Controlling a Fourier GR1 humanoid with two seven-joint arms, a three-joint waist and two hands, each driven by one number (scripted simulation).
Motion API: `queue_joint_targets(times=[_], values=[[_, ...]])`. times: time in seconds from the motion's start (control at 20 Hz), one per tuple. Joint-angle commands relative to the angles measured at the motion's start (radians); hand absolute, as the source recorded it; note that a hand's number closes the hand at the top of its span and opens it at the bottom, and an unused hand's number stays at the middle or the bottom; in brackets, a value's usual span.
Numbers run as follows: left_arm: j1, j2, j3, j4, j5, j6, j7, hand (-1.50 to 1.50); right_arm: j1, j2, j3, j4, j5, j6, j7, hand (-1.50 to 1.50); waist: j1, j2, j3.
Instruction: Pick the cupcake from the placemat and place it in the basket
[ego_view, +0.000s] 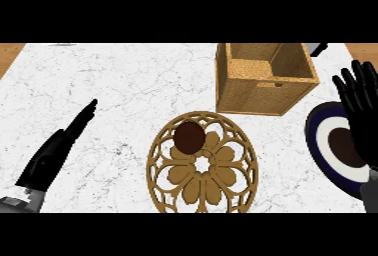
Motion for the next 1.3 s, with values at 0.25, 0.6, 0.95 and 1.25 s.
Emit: queue_joint_targets(times=[0.25, 0.6, 0.95, 1.25], values=[[0.101, -0.178, -0.002, 0.149, 0.150, 0.047, 0.094, 0.00, -0.314, 0.164, 0.317, 0.017, -0.097, 0.225, 0.082, 1.50, 0.182, 0.044, 0.035], [0.148, -0.206, 0.041, 0.234, 0.206, 0.055, 0.122, 0.00, -0.457, 0.395, 0.731, 0.087, 0.255, 0.174, 0.092, -1.50, 0.051, -0.003, 0.038], [0.219, -0.194, 0.074, 0.195, 0.209, 0.083, 0.115, 0.00, -0.716, 0.216, 0.698, 0.107, 0.578, 0.116, 0.322, -1.50, -0.011, -0.024, 0.038], [0.243, -0.184, 0.110, 0.238, 0.231, 0.042, 0.070, 0.00, -0.973, 0.072, 0.575, 0.132, 0.547, 0.350, 0.448, -1.50, -0.018, -0.010, 0.039]])
